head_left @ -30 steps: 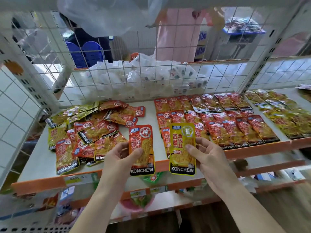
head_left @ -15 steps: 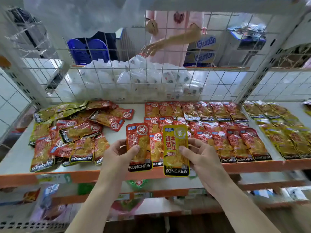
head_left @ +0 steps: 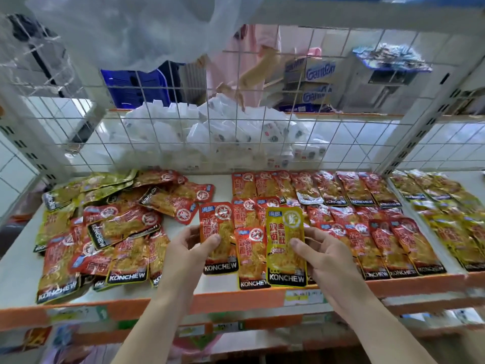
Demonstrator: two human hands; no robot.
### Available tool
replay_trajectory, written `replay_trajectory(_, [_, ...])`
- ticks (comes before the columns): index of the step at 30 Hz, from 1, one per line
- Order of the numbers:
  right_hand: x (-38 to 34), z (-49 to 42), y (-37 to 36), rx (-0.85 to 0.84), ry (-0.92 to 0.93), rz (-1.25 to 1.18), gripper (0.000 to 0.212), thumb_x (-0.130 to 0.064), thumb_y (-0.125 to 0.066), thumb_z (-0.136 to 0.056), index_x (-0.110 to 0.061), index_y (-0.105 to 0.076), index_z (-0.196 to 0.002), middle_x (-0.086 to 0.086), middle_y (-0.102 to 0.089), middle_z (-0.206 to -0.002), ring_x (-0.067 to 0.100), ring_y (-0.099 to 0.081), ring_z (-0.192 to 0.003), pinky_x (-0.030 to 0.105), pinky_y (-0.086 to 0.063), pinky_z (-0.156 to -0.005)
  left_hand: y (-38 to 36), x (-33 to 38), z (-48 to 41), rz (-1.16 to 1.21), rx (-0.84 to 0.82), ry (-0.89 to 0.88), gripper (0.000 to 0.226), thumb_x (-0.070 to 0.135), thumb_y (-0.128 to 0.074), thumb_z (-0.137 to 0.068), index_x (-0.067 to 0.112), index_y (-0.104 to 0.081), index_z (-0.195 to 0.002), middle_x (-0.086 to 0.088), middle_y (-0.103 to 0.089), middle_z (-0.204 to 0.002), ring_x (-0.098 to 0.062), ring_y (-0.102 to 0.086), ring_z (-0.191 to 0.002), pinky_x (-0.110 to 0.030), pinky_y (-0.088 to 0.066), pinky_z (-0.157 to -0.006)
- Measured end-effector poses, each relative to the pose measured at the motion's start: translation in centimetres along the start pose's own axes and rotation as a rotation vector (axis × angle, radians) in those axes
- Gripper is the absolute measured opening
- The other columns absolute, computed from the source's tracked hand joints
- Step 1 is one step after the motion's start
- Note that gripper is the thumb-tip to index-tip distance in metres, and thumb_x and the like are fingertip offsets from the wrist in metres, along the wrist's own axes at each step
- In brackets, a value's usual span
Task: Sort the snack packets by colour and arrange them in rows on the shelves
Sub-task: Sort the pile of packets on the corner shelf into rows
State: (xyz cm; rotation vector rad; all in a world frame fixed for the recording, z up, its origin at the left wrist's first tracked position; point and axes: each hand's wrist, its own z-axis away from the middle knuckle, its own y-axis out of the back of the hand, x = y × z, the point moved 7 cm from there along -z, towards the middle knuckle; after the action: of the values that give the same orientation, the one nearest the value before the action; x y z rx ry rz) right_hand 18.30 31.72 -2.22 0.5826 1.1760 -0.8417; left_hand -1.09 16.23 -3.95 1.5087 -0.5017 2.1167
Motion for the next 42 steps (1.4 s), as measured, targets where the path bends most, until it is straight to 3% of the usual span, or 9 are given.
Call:
replay_trajectory(5, [0.4, -1.5, -1.1, -0.027, -0.025, 0.007, 0.023, -0.012, -0.067, -0.090, -0.013, -0.066, -0.113, 0.006, -0.075, -0.103, 0.024, -0.071, -0.101, 0.049, -0.051, -0.099, 0.8, -0.7, -2.9, -0.024, 0.010, 0.021, 0.020, 0.018, -0.077, -0.086, 0.021, -0.068, -0.104, -0.003, -0.074, -0.101, -0.025, -0.069, -0.099, -0.049, -0.053, -0.097])
replay_trajectory(9, [0.2, -2.8, -2.1, -0.050, -0.013, -0.018, 0.018, -0.009, -0.065, -0.090, -0.013, -0.068, -0.107, 0.006, -0.076, -0.098, 0.022, -0.072, -0.095, 0.039, -0.054, -0.087, 1.3, -1.0, -5.1, -0.047, 0.040, 0.028, 0.019, 0.013, -0.076, -0.086, 0.021, -0.068, -0.102, -0.001, -0.076, -0.096, -0.025, -0.071, -0.095, -0.053, -0.054, -0.094])
replay_trajectory(16, [0.0, -5.1, -1.6, -0.073, -0.007, -0.019, 0.017, -0.007, -0.065, -0.090, -0.012, -0.069, -0.106, 0.008, -0.076, -0.097, 0.022, -0.071, -0.091, 0.037, -0.053, -0.084, -0.4, 0.9, -9.5, -0.177, 0.076, -0.062, 0.027, 0.014, -0.076, -0.085, 0.017, -0.066, -0.109, 0.000, -0.073, -0.099, -0.016, -0.070, -0.091, -0.033, -0.057, -0.080])
replay_trajectory(20, [-0.2, -6.3, -0.2, -0.055, -0.002, -0.010, 0.015, -0.009, -0.067, -0.089, -0.015, -0.071, -0.102, 0.009, -0.075, -0.099, 0.025, -0.070, -0.097, 0.044, -0.051, -0.095, -2.6, 2.2, -12.0, -0.237, 0.077, -0.107, 0.019, 0.015, -0.077, -0.086, 0.021, -0.063, -0.098, 0.003, -0.071, -0.094, -0.013, -0.069, -0.086, -0.031, -0.056, -0.077])
replay_trajectory(25, [-0.6, -7.5, 0.8, -0.060, -0.006, 0.019, 0.026, -0.017, -0.071, -0.085, -0.015, -0.069, -0.111, 0.009, -0.075, -0.105, 0.029, -0.068, -0.105, 0.052, -0.047, -0.104, -4.8, 2.8, -14.5, -0.323, 0.086, -0.133, 0.018, 0.016, -0.075, -0.088, 0.019, -0.062, -0.101, 0.009, -0.066, -0.089, -0.009, -0.065, -0.085, -0.025, -0.051, -0.070])
replay_trajectory(28, [-0.6, -8.0, 1.4, -0.055, -0.020, -0.001, 0.023, -0.012, -0.068, -0.088, -0.012, -0.068, -0.112, 0.011, -0.074, -0.105, 0.031, -0.068, -0.106, 0.053, -0.047, -0.103, -4.7, 2.7, -15.4, -0.412, 0.126, -0.158, 0.017, 0.020, -0.073, -0.090, 0.017, -0.064, -0.105, 0.011, -0.064, -0.086, -0.015, -0.064, -0.088, -0.027, -0.047, -0.075])
replay_trajectory(31, [-0.7, -8.3, 2.0, -0.040, -0.027, -0.014, 0.024, -0.010, -0.067, -0.089, -0.011, -0.067, -0.113, 0.011, -0.075, -0.105, 0.030, -0.069, -0.105, 0.052, -0.048, -0.102, -4.1, 2.8, -15.5, -0.483, 0.167, -0.187, 0.027, 0.025, -0.071, -0.092, 0.011, -0.066, -0.115, 0.002, -0.066, -0.096, -0.019, -0.064, -0.095, -0.032, -0.049, -0.084])
replay_trajectory(37, [-1.0, -8.6, 2.1, -0.044, -0.034, -0.027, 0.023, -0.008, -0.066, -0.089, -0.009, -0.067, -0.113, 0.010, -0.075, -0.102, 0.028, -0.070, -0.100, 0.042, -0.052, -0.094, -3.9, 3.6, -14.9, -0.652, 0.184, -0.318, 0.027, 0.021, -0.072, -0.092, 0.007, -0.068, -0.114, 0.003, -0.066, -0.091, -0.011, -0.060, -0.084, -0.017, -0.044, -0.071])
replay_trajectory(42, [-1.2, -8.6, 2.1, -0.065, -0.017, -0.034, 0.020, -0.006, -0.064, -0.091, -0.011, -0.067, -0.110, 0.007, -0.076, -0.098, 0.021, -0.072, -0.093, 0.027, -0.056, -0.077, -4.4, 3.8, -14.5, -0.894, 0.231, -0.485, 0.040, 0.026, -0.075, -0.088, 0.001, -0.066, -0.118, -0.016, -0.070, -0.103, -0.031, -0.064, -0.097, -0.038, -0.052, -0.085])
